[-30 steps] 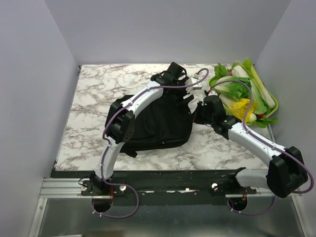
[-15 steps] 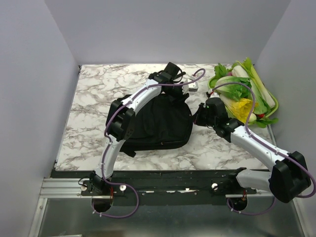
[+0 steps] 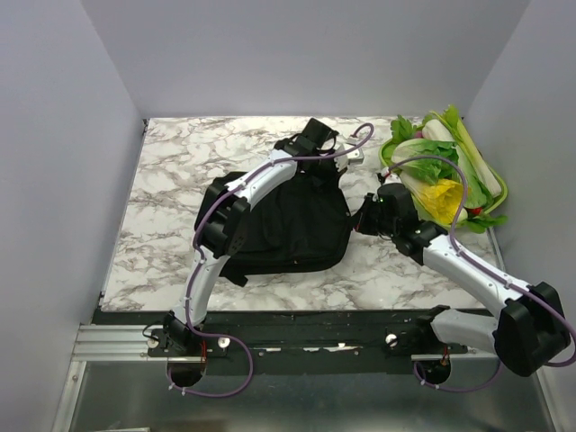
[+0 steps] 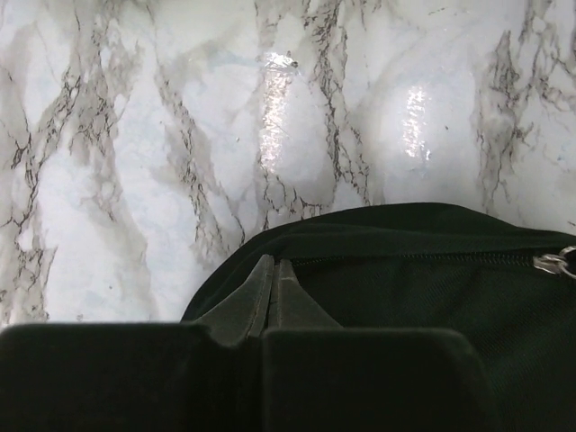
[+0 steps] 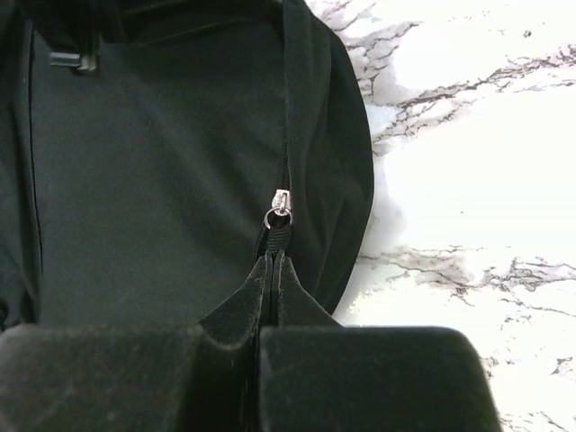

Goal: Pack the student bag
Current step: Zip the student bag at the center of the board.

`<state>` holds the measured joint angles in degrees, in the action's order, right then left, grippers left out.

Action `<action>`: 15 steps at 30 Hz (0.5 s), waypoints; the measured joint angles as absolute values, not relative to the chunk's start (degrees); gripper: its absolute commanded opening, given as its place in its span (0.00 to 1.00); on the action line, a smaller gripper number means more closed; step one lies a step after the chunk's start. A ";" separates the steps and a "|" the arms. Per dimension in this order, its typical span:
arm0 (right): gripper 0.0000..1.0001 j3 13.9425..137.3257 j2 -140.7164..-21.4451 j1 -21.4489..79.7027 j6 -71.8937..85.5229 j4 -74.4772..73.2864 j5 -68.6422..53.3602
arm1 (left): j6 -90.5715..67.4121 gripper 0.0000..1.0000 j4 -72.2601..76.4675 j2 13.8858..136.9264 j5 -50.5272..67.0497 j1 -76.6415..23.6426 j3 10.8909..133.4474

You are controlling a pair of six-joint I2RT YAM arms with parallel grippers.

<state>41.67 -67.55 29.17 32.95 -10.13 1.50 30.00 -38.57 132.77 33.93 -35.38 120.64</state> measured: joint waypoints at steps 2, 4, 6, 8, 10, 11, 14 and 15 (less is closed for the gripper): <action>0.01 40.82 -66.61 29.17 33.04 -10.13 1.13 | 27.86 0.00 -36.32 132.75 32.77 -35.59 119.26; 0.01 40.21 -65.87 29.17 33.39 -10.15 0.89 | 25.96 0.00 -34.87 132.75 31.59 -35.77 118.56; 0.01 39.59 -65.10 29.28 33.78 -10.17 0.71 | 24.29 0.00 -33.63 132.75 30.50 -35.94 118.48; 0.01 38.98 -64.25 29.58 34.48 -10.26 0.60 | 22.94 0.00 -32.56 132.75 29.23 -36.14 118.48; 0.01 38.52 -63.70 30.28 35.27 -10.33 0.62 | 21.96 0.00 -32.18 132.75 28.49 -36.32 118.48; 0.01 38.39 -63.59 30.68 35.68 -10.31 0.71 | 21.41 0.00 -31.99 132.75 28.10 -36.40 118.48; 0.01 38.04 -63.09 32.36 36.95 -10.57 1.04 | 20.32 0.00 -31.35 132.75 27.44 -36.49 118.48; 0.01 37.78 -62.63 33.34 37.54 -10.83 1.17 | 19.92 0.00 -31.11 132.75 27.05 -36.45 118.48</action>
